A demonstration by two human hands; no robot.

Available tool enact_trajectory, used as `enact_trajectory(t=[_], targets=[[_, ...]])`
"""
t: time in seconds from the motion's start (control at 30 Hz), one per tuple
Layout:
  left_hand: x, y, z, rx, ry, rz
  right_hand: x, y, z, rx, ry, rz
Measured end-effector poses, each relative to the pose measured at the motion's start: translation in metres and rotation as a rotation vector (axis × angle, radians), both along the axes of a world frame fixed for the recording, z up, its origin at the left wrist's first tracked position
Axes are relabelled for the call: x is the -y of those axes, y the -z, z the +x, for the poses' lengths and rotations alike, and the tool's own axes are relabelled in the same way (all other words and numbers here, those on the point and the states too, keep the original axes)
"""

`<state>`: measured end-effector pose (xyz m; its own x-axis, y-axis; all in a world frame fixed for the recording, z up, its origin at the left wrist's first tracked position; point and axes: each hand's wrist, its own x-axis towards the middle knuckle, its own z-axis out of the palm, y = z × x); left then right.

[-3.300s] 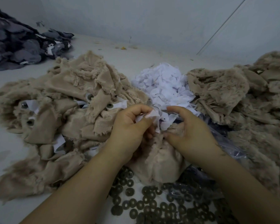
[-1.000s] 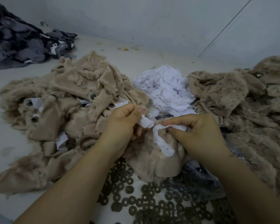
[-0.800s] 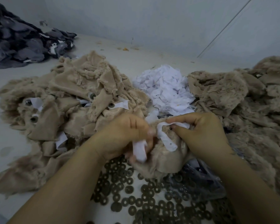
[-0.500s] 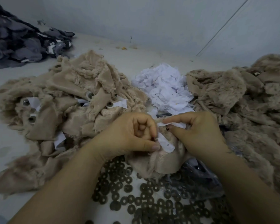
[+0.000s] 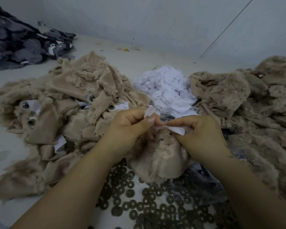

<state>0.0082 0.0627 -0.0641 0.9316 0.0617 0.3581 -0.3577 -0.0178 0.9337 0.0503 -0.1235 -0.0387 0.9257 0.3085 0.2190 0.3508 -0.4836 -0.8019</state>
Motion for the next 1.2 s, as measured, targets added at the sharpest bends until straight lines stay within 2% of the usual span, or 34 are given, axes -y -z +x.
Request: enact_trajectory(t=[0.1,0.3,0.43,0.53,0.6,0.8,0.9,0.97,1.0,1.2], targets=[[0.004,0.000,-0.001,-0.130,0.095,-0.230,-0.001,0.003,0.001,0.014,0.049,-0.078],[0.007,0.003,0.005,-0.352,0.020,-0.243,-0.002,0.000,0.000,0.011,0.036,-0.090],[0.006,0.001,0.004,-0.366,0.108,-0.285,-0.001,0.000,0.001,0.003,0.023,-0.078],[0.006,0.004,0.004,-0.340,0.050,-0.201,-0.002,0.001,0.001,0.010,0.047,-0.074],[0.005,0.004,0.004,-0.327,0.008,-0.211,-0.003,0.001,0.000,0.023,0.054,-0.074],[0.002,-0.004,0.006,-0.349,0.123,-0.589,-0.003,0.001,0.000,0.053,0.062,-0.085],[0.001,-0.002,0.005,-0.312,0.223,-0.675,-0.002,0.003,0.002,0.074,0.037,-0.102],[0.002,0.000,0.004,-0.260,0.240,-0.626,-0.002,0.004,0.002,0.080,0.043,-0.126],[0.004,0.001,0.004,-0.236,0.180,-0.548,-0.002,0.004,0.002,0.071,0.048,-0.123],[0.012,0.008,0.002,-0.066,-0.362,0.065,-0.002,0.001,0.001,0.002,0.103,-0.089]])
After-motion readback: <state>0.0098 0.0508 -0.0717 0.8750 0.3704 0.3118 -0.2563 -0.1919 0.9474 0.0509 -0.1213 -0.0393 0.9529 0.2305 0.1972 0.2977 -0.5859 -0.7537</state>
